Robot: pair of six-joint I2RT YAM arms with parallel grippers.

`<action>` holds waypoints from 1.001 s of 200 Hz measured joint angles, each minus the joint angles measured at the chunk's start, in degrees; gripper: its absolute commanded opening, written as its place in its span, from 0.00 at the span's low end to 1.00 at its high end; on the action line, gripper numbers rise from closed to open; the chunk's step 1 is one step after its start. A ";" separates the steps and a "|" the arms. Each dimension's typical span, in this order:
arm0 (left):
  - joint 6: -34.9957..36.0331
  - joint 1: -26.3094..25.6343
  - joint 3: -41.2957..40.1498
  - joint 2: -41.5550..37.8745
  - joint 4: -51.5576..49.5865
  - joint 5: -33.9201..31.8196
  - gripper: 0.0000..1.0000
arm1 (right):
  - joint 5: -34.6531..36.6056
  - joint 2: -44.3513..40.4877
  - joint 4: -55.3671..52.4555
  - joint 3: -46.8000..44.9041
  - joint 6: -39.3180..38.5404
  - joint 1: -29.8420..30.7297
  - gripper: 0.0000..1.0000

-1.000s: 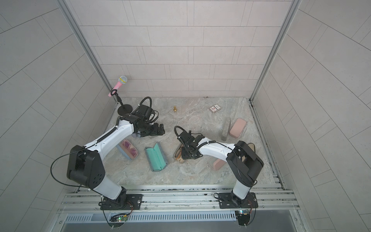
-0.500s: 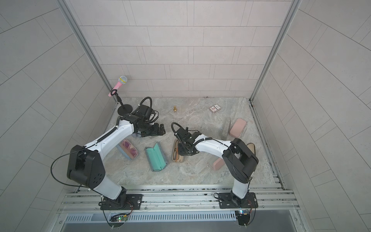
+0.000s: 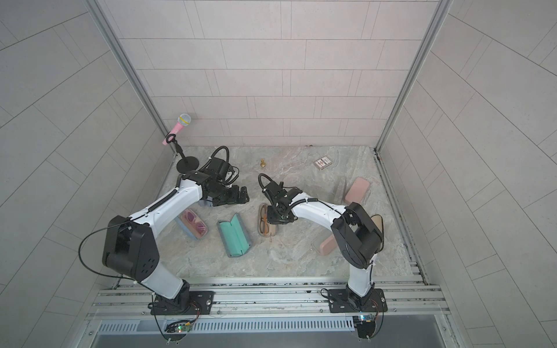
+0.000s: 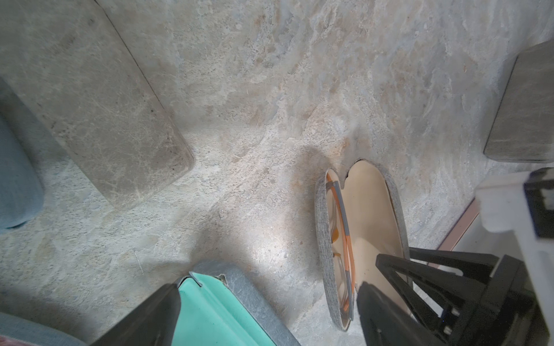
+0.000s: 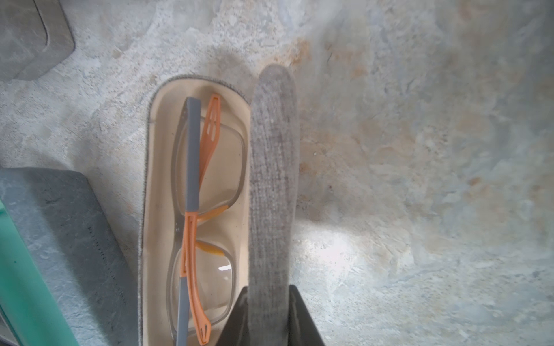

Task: Close the glasses case
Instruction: Move the glasses case to the center of the board.

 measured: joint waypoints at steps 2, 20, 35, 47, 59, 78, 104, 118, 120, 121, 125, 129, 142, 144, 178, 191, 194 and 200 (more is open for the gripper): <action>0.00 0.00 0.00 0.00 0.00 0.02 1.00 | -0.04 0.11 -0.09 0.17 -0.07 -0.15 0.21; 0.00 0.00 0.00 0.04 -0.02 0.13 1.00 | -0.46 1.18 -0.83 1.68 -0.83 -1.31 0.21; 0.00 0.00 0.00 0.11 -0.02 0.31 1.00 | -0.72 2.01 -1.70 3.15 -1.51 -2.47 0.21; 0.02 0.00 0.00 0.22 -0.02 0.33 1.00 | -0.90 2.73 -2.51 4.63 -2.27 -3.56 0.21; 0.02 0.00 0.00 0.39 -0.04 0.33 1.00 | -1.31 3.34 -3.13 6.23 -2.91 -4.83 0.21; 0.04 0.00 0.00 0.87 -0.09 0.37 1.00 | -1.81 4.44 -3.67 8.76 -4.22 -7.28 0.21; 0.04 0.00 0.00 1.68 -0.28 0.61 1.00 | -2.38 6.62 -4.22 11.72 -6.10 -10.95 0.21; 0.07 0.00 0.00 2.05 -0.44 0.70 1.00 | -2.82 7.67 -4.48 12.44 -7.02 -12.79 0.21; 0.07 0.00 0.00 2.08 -0.44 0.70 1.00 | -2.86 7.76 -4.50 12.48 -7.19 -12.96 0.21; 0.07 0.00 0.00 2.10 -0.46 0.70 1.00 | -2.91 7.89 -4.55 12.55 -7.23 -13.14 0.21; 0.07 0.00 0.00 2.16 -0.48 0.72 1.00 | -3.04 8.20 -4.61 12.68 -7.45 -13.62 0.21; 0.09 0.00 0.00 2.23 -0.48 0.70 1.00 | -3.13 8.61 -4.70 12.90 -7.76 -14.12 0.21; 0.11 0.00 0.00 2.36 -0.50 0.70 1.00 | -3.43 9.99 -4.98 13.70 -8.59 -15.58 0.21; 0.13 0.00 0.00 2.38 -0.52 0.70 1.00 | -3.52 10.27 -5.03 13.84 -8.72 -15.82 0.21; 0.17 0.00 0.00 3.52 -0.61 0.70 1.00 | -4.48 13.38 -5.46 15.80 -10.64 -17.70 0.21; 0.17 0.00 0.00 4.04 -0.63 0.72 1.00 | -4.76 13.94 -5.53 16.11 -11.15 -17.84 0.22; 0.17 0.00 0.00 4.15 -0.66 0.72 1.00 | -4.83 14.08 -5.57 16.17 -11.28 -17.86 0.22; 0.17 0.00 0.00 4.31 -0.66 0.72 1.00 | -4.98 14.19 -5.60 16.26 -11.45 -17.86 0.23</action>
